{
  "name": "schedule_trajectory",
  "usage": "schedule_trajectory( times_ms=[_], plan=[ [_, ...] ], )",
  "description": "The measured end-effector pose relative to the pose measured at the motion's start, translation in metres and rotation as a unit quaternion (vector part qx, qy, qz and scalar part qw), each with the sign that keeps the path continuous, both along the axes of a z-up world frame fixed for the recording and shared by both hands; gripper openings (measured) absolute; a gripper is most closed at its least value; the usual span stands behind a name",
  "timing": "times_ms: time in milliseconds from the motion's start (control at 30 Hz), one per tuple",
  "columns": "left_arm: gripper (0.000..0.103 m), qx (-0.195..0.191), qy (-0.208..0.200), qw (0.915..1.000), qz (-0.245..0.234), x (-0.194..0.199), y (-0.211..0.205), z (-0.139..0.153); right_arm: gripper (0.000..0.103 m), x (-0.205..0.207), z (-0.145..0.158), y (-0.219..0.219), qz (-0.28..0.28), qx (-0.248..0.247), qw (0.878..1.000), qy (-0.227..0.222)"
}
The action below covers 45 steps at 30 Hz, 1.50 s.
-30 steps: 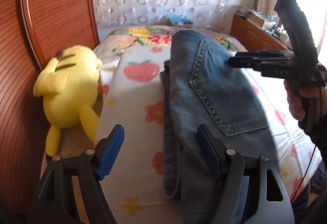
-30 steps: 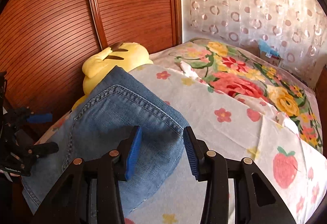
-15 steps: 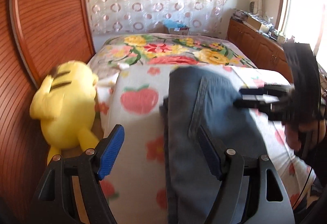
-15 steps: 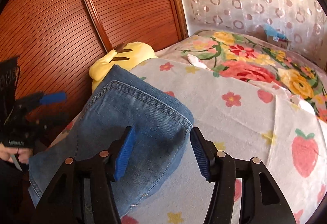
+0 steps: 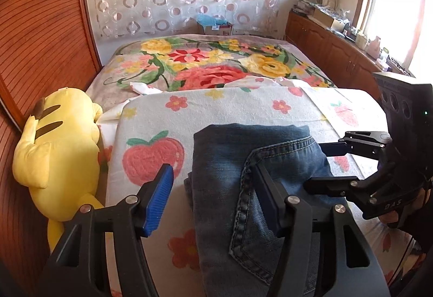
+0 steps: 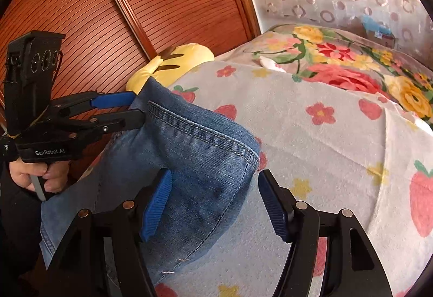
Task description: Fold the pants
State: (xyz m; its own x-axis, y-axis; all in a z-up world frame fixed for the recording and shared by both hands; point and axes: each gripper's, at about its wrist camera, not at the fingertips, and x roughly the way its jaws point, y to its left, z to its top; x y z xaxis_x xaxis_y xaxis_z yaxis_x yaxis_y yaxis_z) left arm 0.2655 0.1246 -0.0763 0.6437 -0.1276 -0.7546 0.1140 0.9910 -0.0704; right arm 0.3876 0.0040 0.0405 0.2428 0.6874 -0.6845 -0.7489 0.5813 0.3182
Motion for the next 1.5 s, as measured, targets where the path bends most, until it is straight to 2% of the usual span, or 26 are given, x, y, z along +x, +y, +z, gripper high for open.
schedule_trajectory(
  times_ms=[167,233,267,300,367,433,567,767,967,1133,1333,1400,1433,1500],
  plan=[
    [0.058,-0.009,0.014,0.9998,-0.004,0.006,0.003,-0.011,0.068,0.018,-0.013,0.006,0.018,0.014,0.999,0.036],
    [0.053,-0.029,0.018,0.9994,-0.011,0.007,0.006,-0.015,0.066,0.022,-0.015,0.008,0.024,0.014,0.999,0.037],
    [0.047,-0.040,0.020,0.9989,-0.015,0.008,0.007,-0.016,0.061,0.024,-0.016,0.010,0.029,0.014,0.999,0.038],
    [0.045,-0.051,0.023,0.9983,-0.017,0.008,0.009,-0.016,0.057,0.026,-0.016,0.010,0.032,0.015,0.999,0.039],
    [0.031,-0.063,0.023,0.9975,-0.022,0.007,0.010,-0.017,0.039,0.027,-0.013,0.013,0.042,0.018,0.998,0.032],
    [0.022,-0.056,0.017,0.9980,-0.021,0.002,0.009,-0.012,0.031,0.027,-0.005,0.016,0.047,0.019,0.998,0.026],
    [0.017,-0.061,-0.012,0.9981,-0.007,-0.013,0.018,0.013,0.025,0.029,0.015,0.028,0.069,0.029,0.997,0.011],
    [0.017,-0.060,-0.078,0.9948,0.028,-0.033,0.051,0.069,0.022,0.028,0.062,0.057,0.116,0.066,0.991,-0.010],
    [0.017,-0.040,-0.109,0.9906,0.073,-0.008,0.086,0.104,0.022,0.051,0.088,0.092,0.133,0.092,0.986,-0.049],
    [0.017,-0.013,-0.101,0.9905,0.092,0.041,0.099,0.102,0.022,0.091,0.074,0.104,0.104,0.107,0.988,-0.045],
    [0.017,0.000,-0.058,0.9929,0.104,0.090,0.104,0.066,0.023,0.137,0.024,0.131,0.065,0.078,0.994,-0.031],
    [0.017,-0.005,-0.045,0.9939,0.101,0.093,0.104,0.055,0.026,0.151,0.004,0.139,0.049,0.057,0.997,-0.027],
    [0.021,-0.003,-0.039,0.9942,0.101,0.094,0.104,0.048,0.028,0.157,-0.001,0.149,0.039,0.043,0.998,-0.027],
    [0.027,0.000,-0.033,0.9944,0.100,0.092,0.101,0.041,0.039,0.166,-0.014,0.152,0.024,0.026,0.999,-0.022]
  ],
)
